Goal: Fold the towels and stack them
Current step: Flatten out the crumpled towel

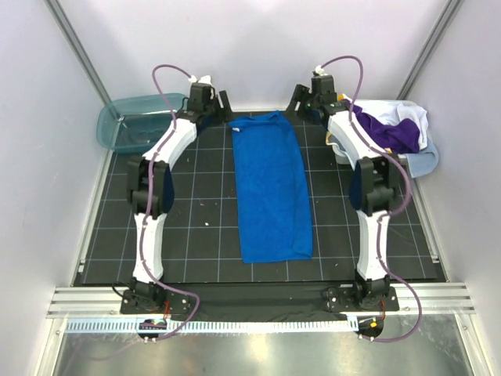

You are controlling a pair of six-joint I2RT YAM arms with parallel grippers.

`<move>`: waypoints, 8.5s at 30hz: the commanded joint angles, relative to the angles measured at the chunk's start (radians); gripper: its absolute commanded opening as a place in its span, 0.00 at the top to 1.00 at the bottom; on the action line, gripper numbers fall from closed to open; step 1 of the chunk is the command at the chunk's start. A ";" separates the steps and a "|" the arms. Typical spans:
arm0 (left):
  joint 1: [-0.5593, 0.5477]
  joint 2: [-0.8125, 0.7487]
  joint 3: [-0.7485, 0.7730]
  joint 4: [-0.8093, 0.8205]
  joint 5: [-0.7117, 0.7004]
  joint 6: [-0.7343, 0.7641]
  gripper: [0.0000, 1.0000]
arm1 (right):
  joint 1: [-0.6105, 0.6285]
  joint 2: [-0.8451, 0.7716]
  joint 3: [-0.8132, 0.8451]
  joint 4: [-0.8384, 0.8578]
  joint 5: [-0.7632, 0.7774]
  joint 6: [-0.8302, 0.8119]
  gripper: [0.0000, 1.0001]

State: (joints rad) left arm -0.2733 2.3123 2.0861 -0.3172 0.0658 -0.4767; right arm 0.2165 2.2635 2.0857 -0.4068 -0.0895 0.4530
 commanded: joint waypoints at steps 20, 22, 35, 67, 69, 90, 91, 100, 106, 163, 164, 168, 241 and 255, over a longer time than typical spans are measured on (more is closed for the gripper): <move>-0.598 -0.896 -1.205 -0.121 -0.402 -0.537 0.37 | 0.538 -1.079 -1.219 -0.182 0.559 0.190 0.53; -0.630 -0.922 -1.242 -0.115 -0.397 -0.583 0.37 | 0.596 -1.078 -1.242 -0.190 0.594 0.217 0.55; -0.830 -0.852 -1.324 -0.123 -0.436 -0.749 0.40 | 0.718 -1.056 -1.359 -0.156 0.603 0.329 0.59; -0.854 -0.794 -1.341 -0.132 -0.483 -0.754 1.00 | 0.742 -1.128 -1.418 -0.193 0.640 0.329 0.62; -0.854 -0.813 -1.342 -0.148 -0.494 -0.744 1.00 | 0.741 -1.145 -1.412 -0.211 0.652 0.331 0.62; -0.846 -0.938 -1.396 -0.131 -0.469 -0.686 0.93 | 0.923 -0.903 -1.265 -0.208 0.682 0.437 0.63; -0.846 -0.944 -1.396 -0.144 -0.471 -0.686 0.90 | 0.931 -0.892 -1.267 -0.205 0.682 0.444 0.63; -0.846 -1.061 -1.423 -0.215 -0.472 -0.697 0.54 | 0.957 -0.840 -1.273 -0.184 0.680 0.469 0.64; -0.846 -1.073 -1.479 -0.178 -0.426 -0.709 0.55 | 0.969 -0.817 -1.279 -0.167 0.669 0.475 0.64; -0.846 -1.011 -1.499 -0.151 -0.414 -0.703 1.00 | 1.026 -0.953 -1.397 -0.201 0.689 0.579 0.86; -0.846 -1.013 -1.500 -0.154 -0.414 -0.703 1.00 | 1.028 -0.975 -1.400 -0.211 0.695 0.590 0.87; -0.846 -1.015 -1.492 -0.170 -0.412 -0.698 1.00 | 1.026 -1.027 -1.421 -0.262 0.720 0.621 0.88; -0.649 -1.007 -1.331 -0.338 -0.100 -0.484 0.33 | 0.845 -1.167 -1.434 -0.373 0.585 0.520 0.46; -0.656 -0.921 -1.437 -0.238 0.032 -0.484 0.46 | 0.824 -1.165 -1.558 -0.296 0.525 0.555 0.50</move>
State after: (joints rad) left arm -0.9230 1.3586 0.6689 -0.6083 0.0658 -0.9611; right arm 1.0439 1.0946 0.5419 -0.7483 0.4446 0.9970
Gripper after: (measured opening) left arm 0.554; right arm 0.514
